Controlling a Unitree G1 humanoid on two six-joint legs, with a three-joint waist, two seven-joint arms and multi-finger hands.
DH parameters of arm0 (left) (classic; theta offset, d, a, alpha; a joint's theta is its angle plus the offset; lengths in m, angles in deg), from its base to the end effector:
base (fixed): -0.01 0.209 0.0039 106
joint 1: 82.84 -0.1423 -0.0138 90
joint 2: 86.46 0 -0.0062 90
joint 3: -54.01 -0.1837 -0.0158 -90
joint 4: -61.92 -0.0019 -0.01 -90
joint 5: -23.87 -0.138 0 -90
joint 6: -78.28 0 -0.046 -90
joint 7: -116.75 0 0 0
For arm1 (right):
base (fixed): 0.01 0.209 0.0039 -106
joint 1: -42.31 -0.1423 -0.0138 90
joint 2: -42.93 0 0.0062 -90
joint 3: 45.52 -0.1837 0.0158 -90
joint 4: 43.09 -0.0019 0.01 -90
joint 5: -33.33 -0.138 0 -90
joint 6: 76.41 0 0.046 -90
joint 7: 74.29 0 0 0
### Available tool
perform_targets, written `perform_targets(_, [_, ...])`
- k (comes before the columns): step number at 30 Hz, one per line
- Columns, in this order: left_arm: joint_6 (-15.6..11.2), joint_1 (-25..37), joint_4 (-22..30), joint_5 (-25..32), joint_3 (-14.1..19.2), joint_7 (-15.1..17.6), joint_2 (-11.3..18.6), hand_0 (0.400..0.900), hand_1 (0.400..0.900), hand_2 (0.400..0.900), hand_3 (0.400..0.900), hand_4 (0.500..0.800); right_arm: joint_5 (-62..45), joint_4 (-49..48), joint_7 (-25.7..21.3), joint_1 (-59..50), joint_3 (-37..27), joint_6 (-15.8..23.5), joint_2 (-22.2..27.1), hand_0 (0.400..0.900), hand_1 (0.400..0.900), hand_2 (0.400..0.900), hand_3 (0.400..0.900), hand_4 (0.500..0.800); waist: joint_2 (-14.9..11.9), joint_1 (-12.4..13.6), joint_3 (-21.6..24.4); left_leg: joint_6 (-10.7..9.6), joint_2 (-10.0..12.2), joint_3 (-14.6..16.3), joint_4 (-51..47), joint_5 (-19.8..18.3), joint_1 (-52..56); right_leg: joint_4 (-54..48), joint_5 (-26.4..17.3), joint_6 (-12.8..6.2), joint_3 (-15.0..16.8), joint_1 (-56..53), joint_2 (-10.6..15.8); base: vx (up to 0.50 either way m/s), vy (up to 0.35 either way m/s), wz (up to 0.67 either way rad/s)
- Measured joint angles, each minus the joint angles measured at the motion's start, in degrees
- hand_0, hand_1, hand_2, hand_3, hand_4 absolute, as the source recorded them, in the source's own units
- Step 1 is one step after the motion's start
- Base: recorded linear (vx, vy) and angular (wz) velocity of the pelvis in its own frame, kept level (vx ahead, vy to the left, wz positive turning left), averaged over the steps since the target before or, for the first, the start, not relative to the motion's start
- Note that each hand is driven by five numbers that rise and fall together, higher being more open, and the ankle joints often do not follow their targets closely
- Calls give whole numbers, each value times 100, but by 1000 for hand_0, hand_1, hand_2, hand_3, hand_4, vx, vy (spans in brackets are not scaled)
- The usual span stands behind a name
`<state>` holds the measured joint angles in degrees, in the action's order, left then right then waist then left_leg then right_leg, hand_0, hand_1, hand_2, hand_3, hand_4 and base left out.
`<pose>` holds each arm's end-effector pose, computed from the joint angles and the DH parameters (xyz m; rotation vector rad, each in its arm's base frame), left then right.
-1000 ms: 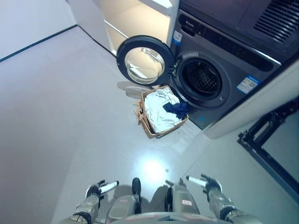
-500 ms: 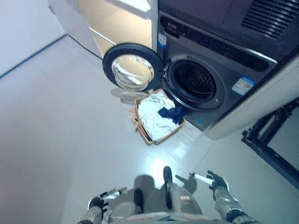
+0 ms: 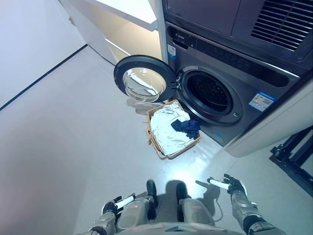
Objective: Put the clothes in the basket into the washing machine.
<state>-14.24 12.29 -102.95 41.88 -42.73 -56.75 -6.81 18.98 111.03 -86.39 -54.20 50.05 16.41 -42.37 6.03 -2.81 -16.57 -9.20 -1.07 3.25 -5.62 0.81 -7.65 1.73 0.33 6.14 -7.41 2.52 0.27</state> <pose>0.0929 0.1767 -0.1202 -0.0273 1.1752 0.2436 0.1337 -0.2618 -0.0829 -0.2588 0.9163 -0.4219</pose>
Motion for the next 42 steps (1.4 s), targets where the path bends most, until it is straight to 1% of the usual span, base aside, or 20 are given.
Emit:
perform_targets(2, [-18,-17,78,2,9,-4,-16,900,900,900,900,800,32,17,5,-3,-8,-12,53,900,900,900,900,800,80,59,-96,-12,28,-235,2,177,-99,-130,-35,-1,-5,-154,-61,328,103,-28])
perform_targets(5, [-21,-24,121,-14,15,-3,-21,900,900,900,900,800,100,110,1,-33,-7,-11,60,900,900,900,900,800,110,155,-102,-60,92,-228,4,299,-105,-403,-130,-79,171,-375,-161,398,236,-58])
perform_targets(6, [-19,-59,145,-14,23,2,-26,900,900,900,900,800,136,139,8,-53,-7,-9,44,900,900,900,900,800,115,161,-100,68,112,-197,5,419,-45,-575,-160,-225,329,-504,-218,408,303,-52])
perform_targets(9, [-10,-59,206,-16,22,2,-40,900,900,900,900,800,151,225,9,-157,-29,-8,57,900,900,900,900,800,92,224,-93,302,89,-181,4,603,70,-676,-121,-364,616,-647,-223,412,310,-40])
perform_targets(10, [-3,-91,215,-18,19,3,-36,900,900,900,900,800,144,276,10,-121,-32,-16,51,900,900,900,900,800,99,248,-62,424,105,-179,7,674,134,-666,-61,-473,694,-721,-236,302,255,-38])
perform_targets(11, [-2,-94,214,-19,20,8,-29,900,900,900,900,800,142,275,11,-42,-24,-15,36,900,900,900,900,800,115,256,-24,693,115,-119,8,876,208,-637,-1,-560,746,-779,-236,217,215,-35])
perform_targets(12, [-4,-91,212,-19,18,8,46,900,900,900,900,800,140,279,20,-46,69,-20,-61,900,900,900,900,800,-10,292,5,1139,82,-1,23,944,292,-347,116,-677,868,-671,-213,183,228,-38])
perform_targets(14, [6,-98,210,-23,-1,10,261,900,900,900,900,800,143,168,57,-48,229,-22,-288,900,900,900,900,800,-257,259,91,1313,79,122,42,899,290,426,396,-897,885,-251,-178,115,186,-34])
perform_targets(16, [6,-2,197,-75,-41,15,565,900,900,900,900,800,197,-48,72,-25,441,-20,-517,900,900,900,900,800,-506,279,197,1422,56,195,47,825,287,1544,727,-1163,826,454,-59,67,114,-19])
perform_targets(17, [-2,61,200,-101,-111,16,670,900,900,900,900,800,280,-149,67,-15,560,-22,-531,900,900,900,900,800,-554,301,224,1444,-7,233,48,807,278,1652,735,-1240,773,626,54,29,45,1])
perform_targets(19, [-18,184,208,-126,-188,41,807,900,900,900,900,800,466,-305,42,-55,682,-24,-529,900,900,900,900,800,-581,311,238,1467,-89,240,48,789,245,1567,738,-1261,755,837,284,10,0,14])
perform_targets(22, [-18,350,211,-223,-220,131,1026,900,900,900,900,800,809,-660,18,-202,894,-19,-519,900,900,900,900,800,-578,445,236,1469,-146,224,49,790,157,823,530,-1535,720,923,405,-16,-57,18])
perform_targets(23, [-18,349,211,-235,-222,161,1079,900,900,900,900,800,922,-778,15,-269,898,-12,-520,900,900,900,900,800,-573,453,233,1430,-173,190,48,761,151,518,432,-1595,809,927,406,-1,-129,10])
perform_targets(25, [-9,314,194,-240,-178,234,1097,900,900,900,900,800,1076,-891,-21,-436,899,5,-508,900,900,900,900,800,-574,476,232,1435,-256,229,45,734,125,-167,-55,-1543,1009,909,413,-1,-175,12])
perform_targets(28, [-7,217,201,-240,-135,282,998,900,900,900,900,800,1247,-870,-66,-507,920,-21,-469,900,900,900,900,800,-574,444,215,1382,-323,241,42,737,114,-463,-801,-1343,976,892,478,40,-257,27])
perform_targets(29, [-2,181,203,-243,-119,299,927,900,900,900,900,800,1361,-875,-84,-515,980,-30,-414,900,900,900,900,800,-550,415,153,1298,-301,204,33,743,117,-466,-955,-1174,900,844,451,81,-305,40])
perform_targets(31, [-3,147,204,-243,-123,303,785,900,900,900,900,800,1411,-823,-147,-511,1107,-55,-273,900,900,900,900,800,-485,399,50,1164,-179,147,42,756,133,-463,-947,-1084,837,798,321,52,-270,27])
perform_targets(35, [-13,167,212,-224,-121,298,553,900,900,900,900,800,1665,-827,-211,-549,1135,-220,29,900,900,900,900,800,-450,346,-192,983,35,46,35,817,74,-492,-947,-1010,676,807,129,39,-203,20])
perform_targets(38, [-27,174,228,-219,-129,314,436,900,900,900,900,800,1857,-826,-306,-743,1246,-322,266,900,900,900,900,800,-424,282,-223,879,124,-79,12,812,-134,-458,-933,-897,611,1015,43,8,-138,12])
perform_targets(42, [-32,244,334,-218,-150,320,321,900,900,900,900,800,2373,-827,-400,-1371,1658,-406,812,900,900,900,900,800,-160,280,-431,826,202,-96,22,828,-294,-433,-957,-854,508,1166,-15,-2,-58,3])
